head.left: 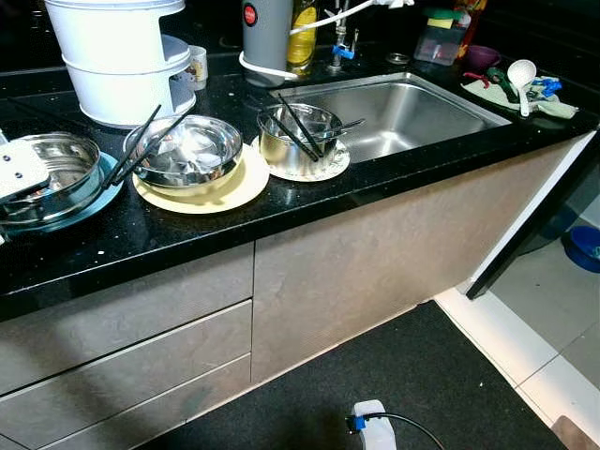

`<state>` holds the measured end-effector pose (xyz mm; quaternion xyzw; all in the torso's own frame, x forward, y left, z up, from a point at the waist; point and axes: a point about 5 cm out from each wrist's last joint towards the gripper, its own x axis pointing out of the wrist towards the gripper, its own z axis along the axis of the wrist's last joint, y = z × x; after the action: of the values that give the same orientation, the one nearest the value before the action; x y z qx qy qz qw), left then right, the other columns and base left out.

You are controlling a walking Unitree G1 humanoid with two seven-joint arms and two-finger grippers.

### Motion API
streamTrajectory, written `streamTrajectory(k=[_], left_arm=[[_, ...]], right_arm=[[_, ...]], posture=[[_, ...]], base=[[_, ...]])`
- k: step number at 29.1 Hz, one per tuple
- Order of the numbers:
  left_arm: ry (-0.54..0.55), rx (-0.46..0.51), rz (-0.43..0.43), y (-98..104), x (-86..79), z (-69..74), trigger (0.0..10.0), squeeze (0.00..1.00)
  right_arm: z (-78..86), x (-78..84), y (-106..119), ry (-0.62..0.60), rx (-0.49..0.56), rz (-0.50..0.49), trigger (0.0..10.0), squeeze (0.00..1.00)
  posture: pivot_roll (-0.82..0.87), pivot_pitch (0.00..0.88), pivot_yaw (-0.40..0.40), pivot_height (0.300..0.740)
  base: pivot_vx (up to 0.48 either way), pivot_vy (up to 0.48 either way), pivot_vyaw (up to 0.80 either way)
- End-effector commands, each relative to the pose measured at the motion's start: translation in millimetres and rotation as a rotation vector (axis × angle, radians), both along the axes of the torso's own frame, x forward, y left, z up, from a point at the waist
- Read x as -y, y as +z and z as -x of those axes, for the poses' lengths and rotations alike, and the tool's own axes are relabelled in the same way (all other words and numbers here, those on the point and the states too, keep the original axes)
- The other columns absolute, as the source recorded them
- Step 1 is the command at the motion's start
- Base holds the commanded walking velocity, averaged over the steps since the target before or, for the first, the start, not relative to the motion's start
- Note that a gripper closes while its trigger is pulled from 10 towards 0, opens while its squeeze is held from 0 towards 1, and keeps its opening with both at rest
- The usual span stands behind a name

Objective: Kitchen organization

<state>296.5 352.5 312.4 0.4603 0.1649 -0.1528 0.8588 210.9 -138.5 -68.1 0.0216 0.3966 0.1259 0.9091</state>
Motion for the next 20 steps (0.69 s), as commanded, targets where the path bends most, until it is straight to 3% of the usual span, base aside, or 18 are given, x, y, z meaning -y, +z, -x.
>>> streamTrajectory(k=[1,2,4,20], left_arm=[[0.002,-0.014,0.003,-3.7,-0.6,-1.7,2.6,0.00],[0.000,-0.014,0.003,-3.8,-0.4,-2.1,2.6,0.00],[-0.029,-0.024,0.000,-6.7,3.7,-3.8,0.0,0.00],[-0.059,-0.036,-0.022,-1.1,9.0,-1.3,0.0,0.00]], right_arm=[[6.8,1.9,-4.4,-0.007,-0.031,0.004,10.0,0.00],[6.6,1.9,-4.3,-0.007,-0.031,0.003,10.0,0.00],[5.8,0.8,-3.8,-0.004,-0.028,0.002,10.0,0.00],[6.7,0.5,-4.3,-0.005,-0.030,0.002,10.0,0.00]], posture=[[0.00,0.147,-0.046,0.740],[0.00,0.147,-0.046,0.740],[0.00,0.147,-0.046,0.740],[0.01,0.149,-0.046,0.740]], base=[[0.000,0.000,0.00],[0.000,0.000,0.00],[0.000,0.000,0.00],[0.000,0.000,0.00]])
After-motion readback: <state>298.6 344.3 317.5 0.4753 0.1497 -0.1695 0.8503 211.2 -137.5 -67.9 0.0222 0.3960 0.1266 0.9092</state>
